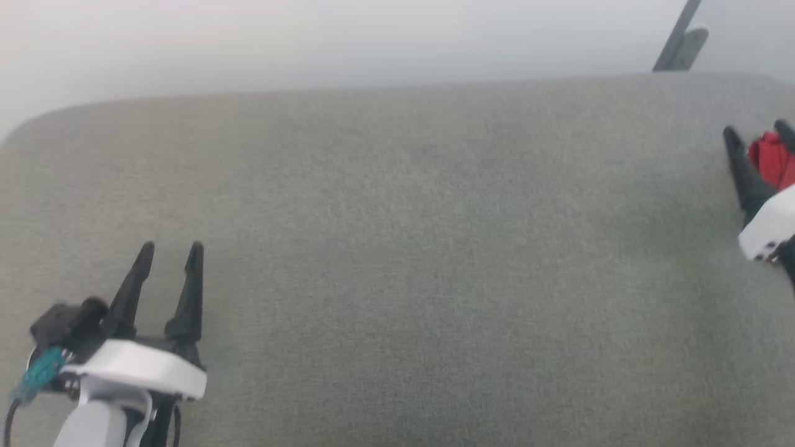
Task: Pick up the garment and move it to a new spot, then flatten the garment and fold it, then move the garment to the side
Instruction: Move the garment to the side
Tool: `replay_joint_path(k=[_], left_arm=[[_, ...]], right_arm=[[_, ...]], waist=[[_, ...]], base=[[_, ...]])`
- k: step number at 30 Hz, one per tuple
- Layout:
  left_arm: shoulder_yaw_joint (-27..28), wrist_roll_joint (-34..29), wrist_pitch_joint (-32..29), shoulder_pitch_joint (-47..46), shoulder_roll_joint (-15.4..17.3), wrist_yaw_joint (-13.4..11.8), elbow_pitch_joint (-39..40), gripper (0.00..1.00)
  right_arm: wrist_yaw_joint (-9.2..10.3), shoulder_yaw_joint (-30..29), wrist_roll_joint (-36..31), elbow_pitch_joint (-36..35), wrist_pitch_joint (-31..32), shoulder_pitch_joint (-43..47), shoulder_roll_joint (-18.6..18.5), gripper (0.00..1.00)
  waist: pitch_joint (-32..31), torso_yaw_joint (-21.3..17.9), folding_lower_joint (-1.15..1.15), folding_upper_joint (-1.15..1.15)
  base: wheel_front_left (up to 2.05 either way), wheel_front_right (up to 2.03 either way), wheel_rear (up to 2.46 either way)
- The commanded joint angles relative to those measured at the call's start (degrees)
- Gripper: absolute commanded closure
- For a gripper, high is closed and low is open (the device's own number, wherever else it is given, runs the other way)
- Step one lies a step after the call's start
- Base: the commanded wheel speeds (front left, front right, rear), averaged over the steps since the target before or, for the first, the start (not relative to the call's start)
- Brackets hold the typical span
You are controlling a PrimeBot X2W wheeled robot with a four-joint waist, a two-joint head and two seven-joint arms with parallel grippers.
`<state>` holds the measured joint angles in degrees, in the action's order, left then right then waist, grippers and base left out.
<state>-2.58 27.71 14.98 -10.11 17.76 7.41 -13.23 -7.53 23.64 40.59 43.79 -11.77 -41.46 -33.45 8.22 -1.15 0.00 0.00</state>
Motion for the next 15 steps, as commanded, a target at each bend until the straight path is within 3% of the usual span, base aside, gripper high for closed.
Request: replay_joint_path(k=[1, 15], left_arm=[[0.92, -0.04, 0.24, 1.73, -0.07, 0.08, 0.58, 0.0], [7.64, -0.82, 0.23, 11.22, -1.37, 0.08, 3.49, 0.0]], right_arm=[[0.09, -0.46, -0.29, -0.74, -0.96, 1.97, 0.58, 0.0], [0.09, -7.69, -6.75, -8.69, -3.42, 17.88, 6.22, 0.0]], waist=[[-2.31, 1.48, 0.0, 0.0], [-6.75, 3.13, 0.0, 0.0]], base=[[0.0, 0.0, 0.0], [0.0, 0.0, 0.0]])
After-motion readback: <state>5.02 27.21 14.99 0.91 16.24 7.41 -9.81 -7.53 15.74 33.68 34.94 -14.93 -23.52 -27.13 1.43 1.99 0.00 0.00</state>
